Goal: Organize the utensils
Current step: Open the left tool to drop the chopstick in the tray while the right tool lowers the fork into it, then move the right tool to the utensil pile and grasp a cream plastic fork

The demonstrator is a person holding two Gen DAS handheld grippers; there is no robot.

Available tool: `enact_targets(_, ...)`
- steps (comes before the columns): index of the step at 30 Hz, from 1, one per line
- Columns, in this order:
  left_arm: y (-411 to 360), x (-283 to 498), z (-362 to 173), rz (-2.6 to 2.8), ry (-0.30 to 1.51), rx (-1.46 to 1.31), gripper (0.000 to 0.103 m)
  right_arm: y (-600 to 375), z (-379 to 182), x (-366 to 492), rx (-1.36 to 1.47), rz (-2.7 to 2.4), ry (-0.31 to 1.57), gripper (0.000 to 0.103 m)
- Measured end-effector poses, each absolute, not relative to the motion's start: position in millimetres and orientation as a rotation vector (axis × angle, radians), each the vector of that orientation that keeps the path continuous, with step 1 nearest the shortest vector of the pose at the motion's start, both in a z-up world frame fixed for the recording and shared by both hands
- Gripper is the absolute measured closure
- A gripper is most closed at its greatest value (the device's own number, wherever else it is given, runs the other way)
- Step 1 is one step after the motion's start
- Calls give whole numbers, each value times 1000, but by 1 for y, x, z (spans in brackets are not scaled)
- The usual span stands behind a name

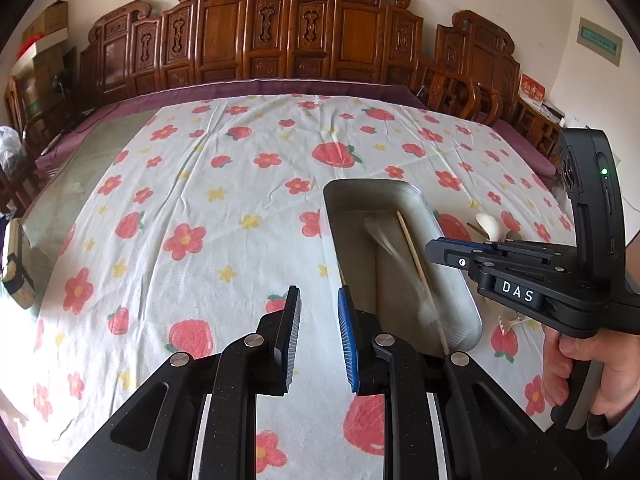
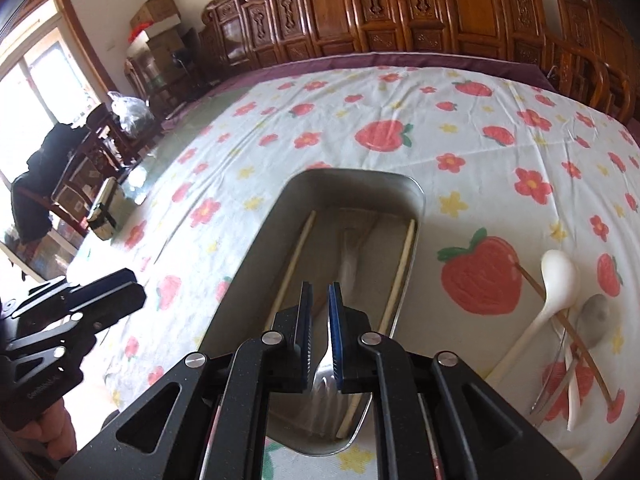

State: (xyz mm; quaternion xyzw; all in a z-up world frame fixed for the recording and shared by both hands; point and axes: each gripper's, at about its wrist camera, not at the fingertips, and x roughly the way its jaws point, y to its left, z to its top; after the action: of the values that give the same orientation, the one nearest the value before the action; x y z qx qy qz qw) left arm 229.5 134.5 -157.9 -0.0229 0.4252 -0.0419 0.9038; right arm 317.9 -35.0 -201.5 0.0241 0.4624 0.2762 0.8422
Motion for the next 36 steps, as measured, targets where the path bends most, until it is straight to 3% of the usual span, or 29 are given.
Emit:
enact_targets(9,110,218,-146,-146,838,-31,84,-87,-177,293,23,582,901,92)
enact_targets(11,103,215,-143,-164,830,-26,74,-111,-175,282,5,562,888,92)
enact_targets(13,94,211,-141,-181,824,-22,72,-138,-175,272,-18,522,883,92)
enact_targets(17,77,206,-141,-208,818,-10,53,-179,-187,260,-38,469,904,92)
enact_targets(19,68,203,-143,-226,821,3,43,-191,-196,257,-42,460,927,83)
enact_targets(20,62,201,-144,-235,817,12,38,-194,-201,255,-49,459,937,73)
enact_targets(25,49,194,-151,-260,818,44,36,-199,-229,253,-101,474,999,65)
enact_targets(36,39,192,-163,-291,848,50,36,-180,-264,266,-238,537,1096,64)
